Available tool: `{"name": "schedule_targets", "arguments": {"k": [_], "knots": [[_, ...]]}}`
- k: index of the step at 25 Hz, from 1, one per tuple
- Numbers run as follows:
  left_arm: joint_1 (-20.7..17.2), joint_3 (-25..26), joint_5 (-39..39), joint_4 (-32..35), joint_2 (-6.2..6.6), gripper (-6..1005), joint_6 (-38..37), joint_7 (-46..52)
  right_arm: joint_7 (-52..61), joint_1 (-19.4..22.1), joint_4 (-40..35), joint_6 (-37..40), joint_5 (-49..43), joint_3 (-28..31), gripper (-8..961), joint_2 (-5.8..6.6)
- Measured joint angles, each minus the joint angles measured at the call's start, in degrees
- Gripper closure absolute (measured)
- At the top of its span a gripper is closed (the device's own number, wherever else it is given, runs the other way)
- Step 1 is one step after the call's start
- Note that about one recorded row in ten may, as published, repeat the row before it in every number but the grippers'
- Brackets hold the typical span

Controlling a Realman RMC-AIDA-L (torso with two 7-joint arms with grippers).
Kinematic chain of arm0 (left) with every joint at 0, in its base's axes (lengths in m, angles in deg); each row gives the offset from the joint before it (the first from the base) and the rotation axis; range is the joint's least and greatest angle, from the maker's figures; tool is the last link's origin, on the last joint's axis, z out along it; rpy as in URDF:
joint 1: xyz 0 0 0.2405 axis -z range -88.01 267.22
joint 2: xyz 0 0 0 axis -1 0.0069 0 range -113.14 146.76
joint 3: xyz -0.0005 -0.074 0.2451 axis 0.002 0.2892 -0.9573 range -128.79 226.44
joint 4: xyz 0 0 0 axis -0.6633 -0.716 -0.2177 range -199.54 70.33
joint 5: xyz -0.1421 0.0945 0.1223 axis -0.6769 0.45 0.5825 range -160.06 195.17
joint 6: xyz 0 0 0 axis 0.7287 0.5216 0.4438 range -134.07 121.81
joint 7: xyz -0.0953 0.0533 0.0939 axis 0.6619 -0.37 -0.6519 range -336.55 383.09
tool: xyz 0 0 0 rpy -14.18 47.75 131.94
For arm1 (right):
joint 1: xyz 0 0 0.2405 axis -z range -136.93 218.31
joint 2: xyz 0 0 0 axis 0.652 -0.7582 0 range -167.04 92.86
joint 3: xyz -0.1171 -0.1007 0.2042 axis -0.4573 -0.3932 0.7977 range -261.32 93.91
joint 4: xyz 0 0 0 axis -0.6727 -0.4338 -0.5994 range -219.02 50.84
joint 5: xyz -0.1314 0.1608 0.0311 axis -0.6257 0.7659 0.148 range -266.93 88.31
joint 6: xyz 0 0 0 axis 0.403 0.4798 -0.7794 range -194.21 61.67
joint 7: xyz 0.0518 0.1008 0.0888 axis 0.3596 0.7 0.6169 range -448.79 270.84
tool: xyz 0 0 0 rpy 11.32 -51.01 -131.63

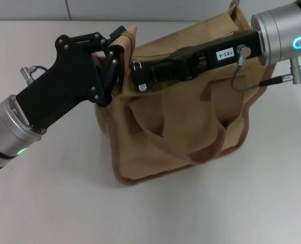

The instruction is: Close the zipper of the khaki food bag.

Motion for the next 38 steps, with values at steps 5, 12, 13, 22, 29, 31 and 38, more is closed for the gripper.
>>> {"name": "schedule_targets", "arguments": {"k": [5, 12, 13, 22, 29, 31, 38], "knots": [[-0.15, -0.01, 0.0, -0.02, 0.0, 854, -0.04, 0.03, 0.02, 0.46, -0.09, 0.2, 0.06, 0.0, 863, 0.01], [-0.16, 0.02, -0.02, -0.08, 0.0, 851, -0.08, 0.06, 0.03, 0.72, -0.15, 0.65, 0.08, 0.0, 949, 0.08], [-0.21, 0.07, -0.07, -0.11, 0.0, 851, -0.08, 0.06, 0.03, 0.8, -0.15, 0.82, 0.07, 0.0, 949, 0.12], [-0.61, 1.62, -0.33, -0.12, 0.0, 847, 0.48, 0.04, 0.41, 3.73, -0.88, 1.74, 0.09, 0.35, 950, 1.07], [-1.18, 5.79, -0.35, -0.1, 0.04, 843, 1.86, 0.11, 0.47, 6.53, -2.76, 2.22, 0.15, 2.5, 950, 1.74], [-1.25, 6.41, -0.35, -0.1, 0.06, 842, 2.23, 0.11, 0.53, 7.16, -2.79, 2.51, 0.14, 2.94, 950, 2.0], [-1.63, 8.51, -0.36, 0.0, 0.26, 839, 4.04, 0.11, 0.84, 10.25, -2.83, 3.84, -0.16, 6.15, 950, 3.08]]}}
